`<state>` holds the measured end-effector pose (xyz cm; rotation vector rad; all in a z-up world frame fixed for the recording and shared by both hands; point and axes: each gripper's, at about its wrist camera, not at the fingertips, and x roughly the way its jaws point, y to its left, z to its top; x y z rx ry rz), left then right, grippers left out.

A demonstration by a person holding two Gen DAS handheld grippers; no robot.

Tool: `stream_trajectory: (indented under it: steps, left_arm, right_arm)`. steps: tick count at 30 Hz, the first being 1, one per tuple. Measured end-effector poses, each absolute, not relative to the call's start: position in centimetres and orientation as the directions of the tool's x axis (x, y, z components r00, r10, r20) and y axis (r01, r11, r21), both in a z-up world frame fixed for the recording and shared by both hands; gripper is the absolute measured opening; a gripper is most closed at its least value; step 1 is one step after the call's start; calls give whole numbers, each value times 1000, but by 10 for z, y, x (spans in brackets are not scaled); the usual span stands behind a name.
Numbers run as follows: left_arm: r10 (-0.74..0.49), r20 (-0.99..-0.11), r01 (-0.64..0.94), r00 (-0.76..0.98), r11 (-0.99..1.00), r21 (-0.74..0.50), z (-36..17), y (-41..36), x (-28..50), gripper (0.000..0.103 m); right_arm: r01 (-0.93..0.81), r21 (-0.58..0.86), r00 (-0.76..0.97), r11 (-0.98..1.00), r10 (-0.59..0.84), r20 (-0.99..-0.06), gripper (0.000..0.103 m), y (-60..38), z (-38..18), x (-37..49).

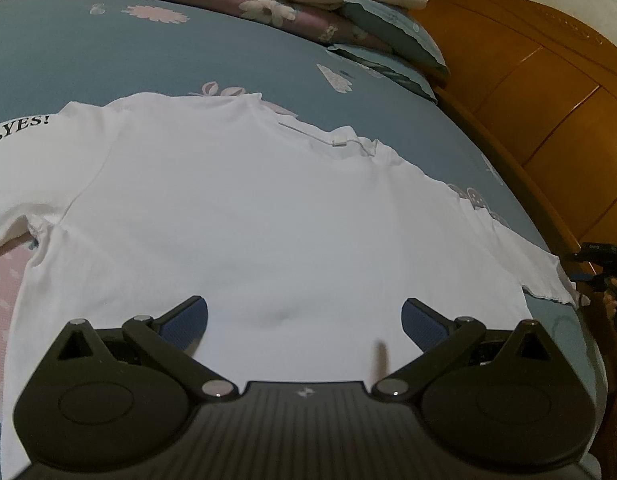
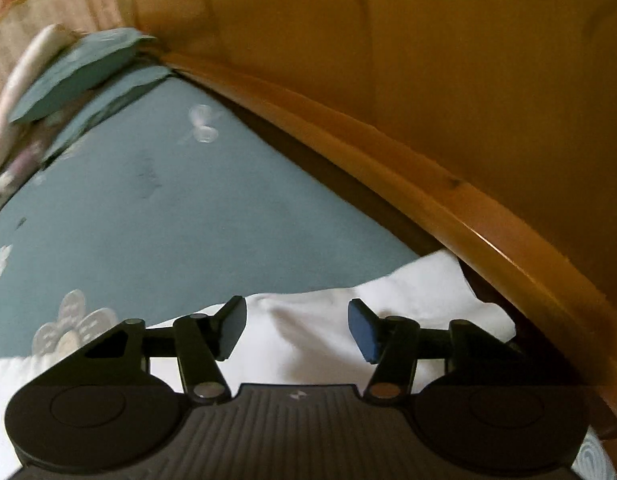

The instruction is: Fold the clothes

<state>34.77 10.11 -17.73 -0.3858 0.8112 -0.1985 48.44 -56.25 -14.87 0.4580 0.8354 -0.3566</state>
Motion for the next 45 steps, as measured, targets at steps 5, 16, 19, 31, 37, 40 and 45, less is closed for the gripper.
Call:
stream_trajectory:
  steps: [5,16,19,31,37,40,45]
  left_arm:
    - [-306,-666,30,680,920,-392,-177,98,348,102]
    - [-297,-665,35,685,926,-377,-177,97,347,102]
    - [-299,-664,35,686,924,-380,-177,97,347,102]
    - [-309,-659,32,686,918,-396,-176,99,346,102]
    - [-310,-654,28,690,914,-404,-177,100,346,102]
    - [-311,-652,26,692,913,-407,-177,100,346,102]
    - [-307,-650,26,695,914,-404,-177,100,345,102]
  right_arm:
    - [576,312,600,756,-132,-789,62,-577,-167,489]
    - [553,142,552,821,-234,-800,63,-560,-179,515]
    - [551,115,539,827,-247,-806,61,-558,-177,515]
    - [453,162,670,877,-215,-710,60,-547,-147,455]
    - [510,337,726,792,-185,-663,60,-568,-158,398]
    - [531,420,750,736,-177,-637,60,-579,-165,375]
    - [587,506,762,632,-220,-609,60,-597,-194,384]
